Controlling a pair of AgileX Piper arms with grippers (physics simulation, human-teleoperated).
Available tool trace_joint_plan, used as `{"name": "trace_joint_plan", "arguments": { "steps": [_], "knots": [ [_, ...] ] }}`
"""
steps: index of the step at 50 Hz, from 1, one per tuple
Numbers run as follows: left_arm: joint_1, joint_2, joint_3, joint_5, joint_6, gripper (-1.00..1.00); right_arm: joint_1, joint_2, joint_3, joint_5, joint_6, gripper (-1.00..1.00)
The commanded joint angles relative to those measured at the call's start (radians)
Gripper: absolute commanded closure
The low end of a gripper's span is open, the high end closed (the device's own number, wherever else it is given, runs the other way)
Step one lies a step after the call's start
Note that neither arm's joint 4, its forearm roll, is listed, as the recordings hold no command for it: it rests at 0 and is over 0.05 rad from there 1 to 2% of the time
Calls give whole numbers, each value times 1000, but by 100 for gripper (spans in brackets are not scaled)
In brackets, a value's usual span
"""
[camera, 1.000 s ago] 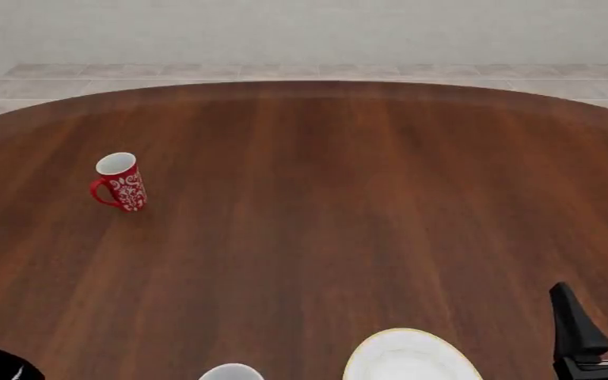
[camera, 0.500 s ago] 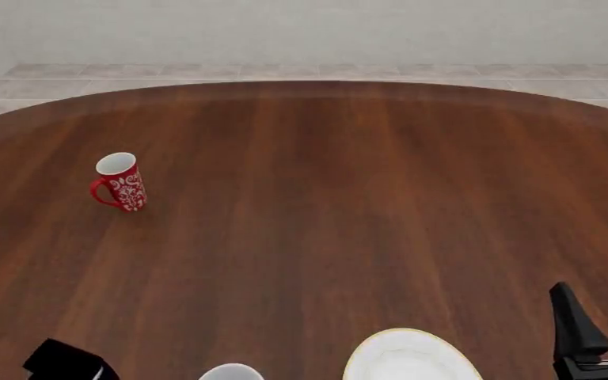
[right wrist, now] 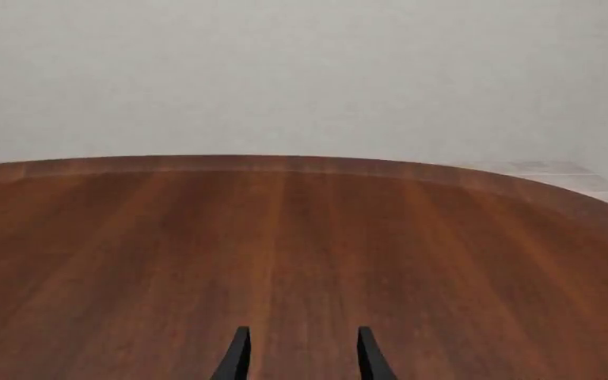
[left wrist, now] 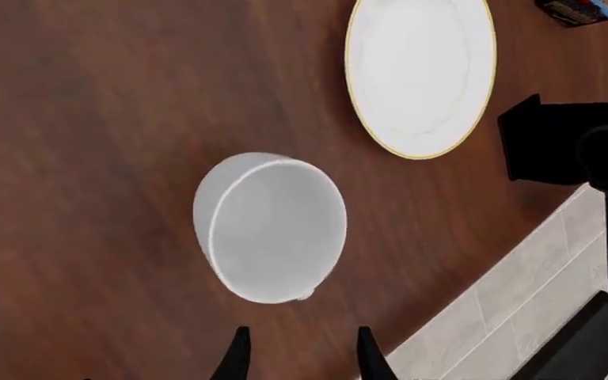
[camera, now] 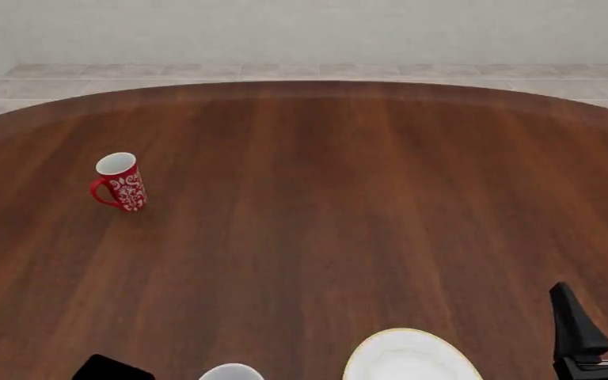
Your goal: Put the white mug on the plate.
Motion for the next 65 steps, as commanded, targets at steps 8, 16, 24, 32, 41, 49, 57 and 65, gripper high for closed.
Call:
{"name": "trace_joint_plan", "arguments": {
  "steps": [8, 16, 24, 32, 41, 49, 57, 65],
  "knots": [
    [8, 48, 37, -68, -7, -100, 2, -3, 2, 1, 0, -100],
    [12, 74, 35, -81, 11, -100, 2, -3, 2, 0, 0, -100],
    [-9, 113, 40, -115, -18, -100, 2, -3, 2, 0, 0, -100],
    [-15, 142, 48, -145, -28, -100, 1, -3, 2, 1, 0, -100],
    [-50, 211, 53, -198, -61, -100, 2, -3, 2, 1, 0, -100],
    [-61, 251, 62, -235, -76, -100, 2, -3, 2, 1, 0, -100],
    [-71, 282, 70, -265, -82, -100, 2, -3, 2, 1, 0, -100],
    [-46, 284, 95, -279, -81, -100, 2, -3, 2, 1, 0, -100]
  ]
}}
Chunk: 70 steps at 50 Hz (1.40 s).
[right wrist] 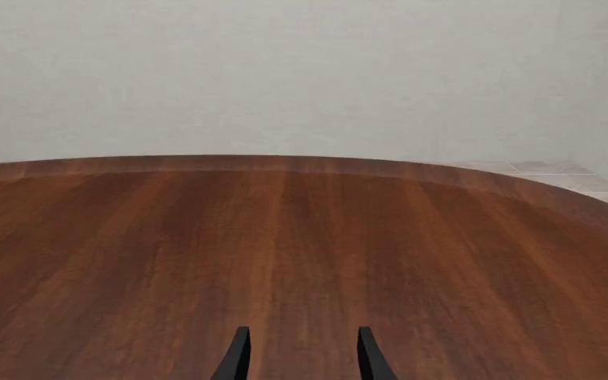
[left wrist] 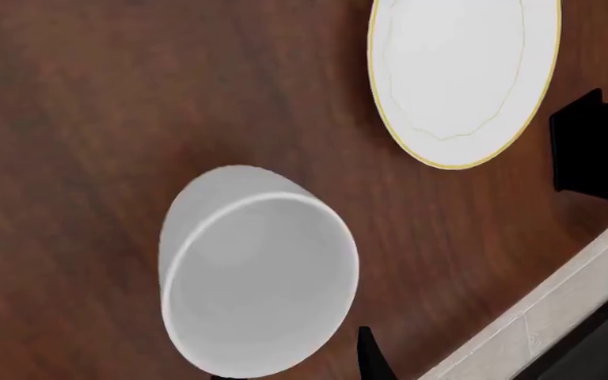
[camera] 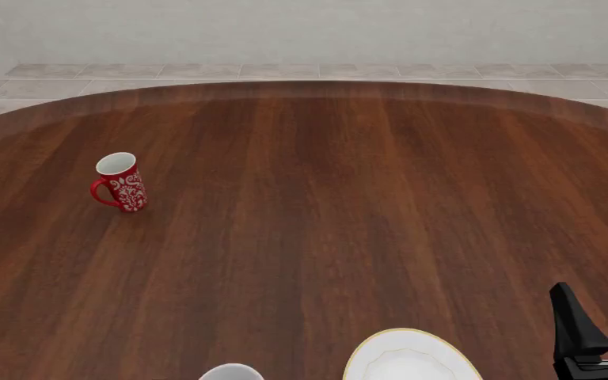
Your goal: Put the white mug on the plate.
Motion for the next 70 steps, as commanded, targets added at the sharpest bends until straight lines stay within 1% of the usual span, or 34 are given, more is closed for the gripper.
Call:
{"name": "trace_joint_plan", "arguments": {
  "steps": [1, 22, 28, 29, 46, 52, 54, 55, 56, 60, 61, 64, 70],
  "knots": [
    [14, 30, 28, -40, -9, -100, 2, -3, 2, 1, 0, -100],
    [48, 50, 50, -70, 9, -100, 2, -3, 2, 1, 0, -100],
    [61, 53, 53, -76, 24, -100, 2, -3, 2, 1, 0, -100],
    [66, 54, 56, -80, 31, 100, 2, -3, 2, 1, 0, -100],
    [111, 7, 61, -47, 87, 100, 1, -3, 2, 1, 0, -100],
    [127, -33, 41, 4, 115, 100, 2, -3, 2, 1, 0, -100],
    [128, -40, 34, 18, 120, 100, 2, -3, 2, 0, 0, -100],
    [107, -27, 22, 23, 100, 100, 2, -3, 2, 1, 0, -100],
    [107, -26, 22, 23, 100, 100, 2, -3, 2, 1, 0, -100],
    [140, -69, 15, 63, 147, 100, 2, -3, 2, 1, 0, -100],
    [161, -92, 13, 82, 169, 100, 2, -3, 2, 1, 0, -100],
    [181, -124, 3, 117, 193, 100, 2, -3, 2, 0, 0, -100],
    [177, -154, -29, 162, 210, 100, 2, -3, 2, 1, 0, -100]
  ]
}}
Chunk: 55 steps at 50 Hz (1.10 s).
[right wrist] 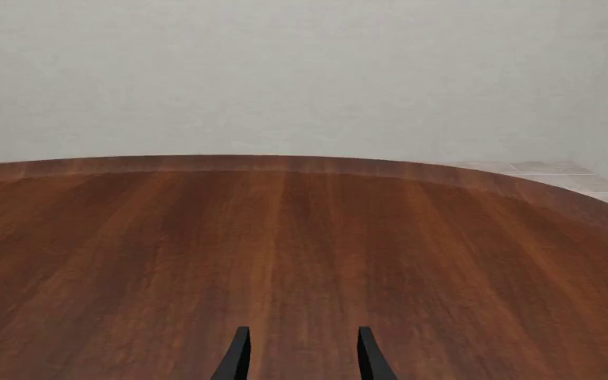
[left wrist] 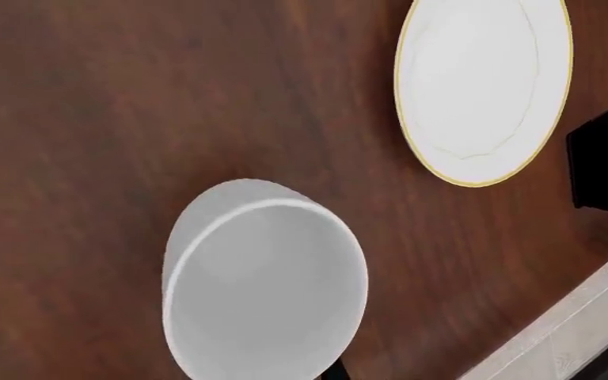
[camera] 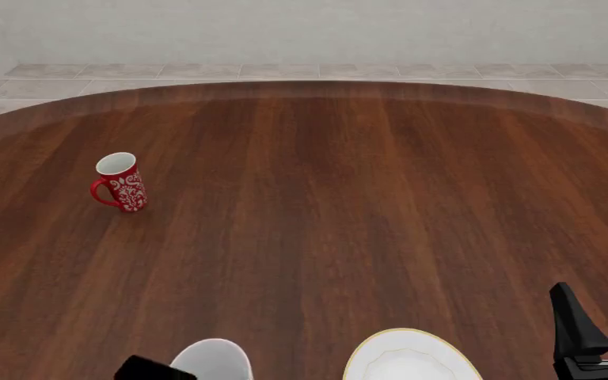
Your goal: Put the white mug on the plate.
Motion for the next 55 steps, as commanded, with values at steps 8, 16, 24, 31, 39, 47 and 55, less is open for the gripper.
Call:
{"name": "trace_joint_plan", "arguments": {
  "steps": [8, 16, 24, 31, 39, 47, 55],
  "knots": [
    [47, -106, -65, 135, 89, 100, 1, -3, 2, 1, 0, -100],
    [13, -59, -108, 123, 117, 100, 1, -3, 2, 1, 0, -100],
    [-15, -14, -174, 116, 133, 100, 1, -3, 2, 1, 0, -100],
    [-104, 55, -231, 67, 36, 100, 2, -3, 2, 0, 0, -100],
    [-176, 115, -291, 22, -16, 100, 2, -3, 2, 1, 0, -100],
    [-189, 129, -317, 2, -31, 100, 2, -3, 2, 1, 0, -100],
    [-175, 110, -346, 5, -20, 100, 2, -3, 2, 1, 0, -100]
  ]
}}
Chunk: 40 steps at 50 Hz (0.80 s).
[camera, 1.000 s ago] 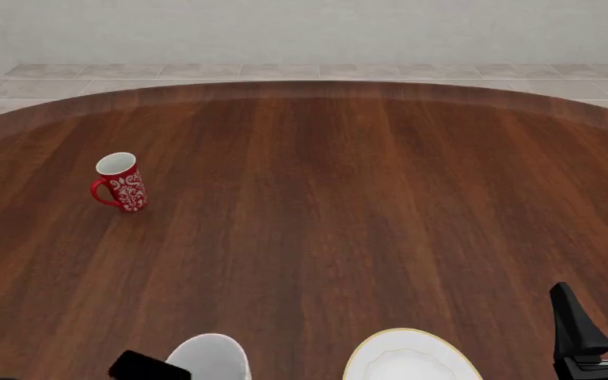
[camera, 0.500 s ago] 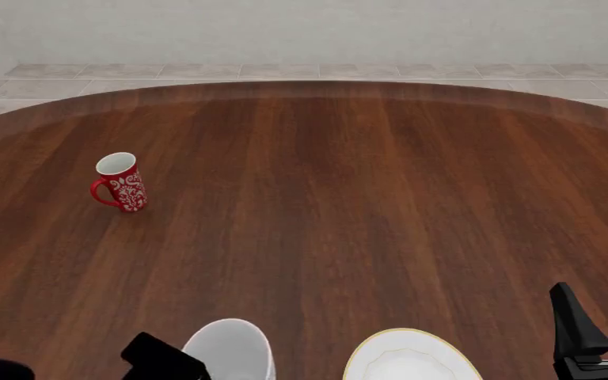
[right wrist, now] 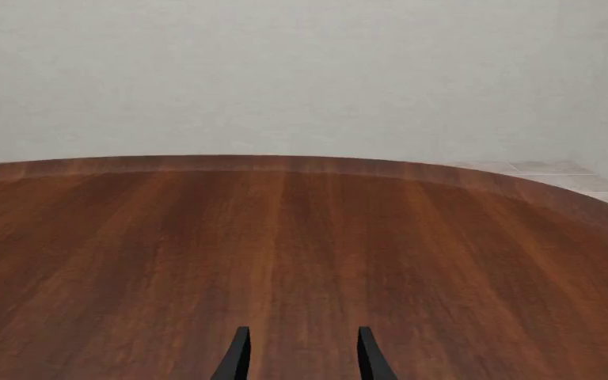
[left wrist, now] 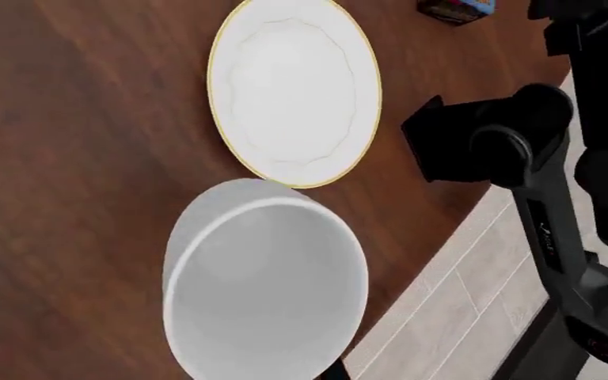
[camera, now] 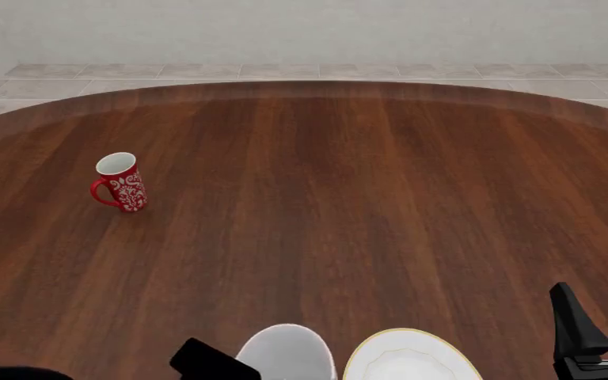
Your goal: Put the white mug on the plate.
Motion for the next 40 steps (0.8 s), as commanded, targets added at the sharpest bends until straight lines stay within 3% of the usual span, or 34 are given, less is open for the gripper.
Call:
{"name": "trace_joint_plan", "arguments": {
  "steps": [1, 23, 40],
  "knots": [
    [-3, 3, -48, -14, -1, 100, 1, -3, 2, 1, 0, -100],
    [-34, 128, -96, -110, -8, 100, 1, -3, 2, 1, 0, -100],
    [-13, 194, -144, -134, 45, 100, 2, -3, 2, 1, 0, -100]
  ]
}}
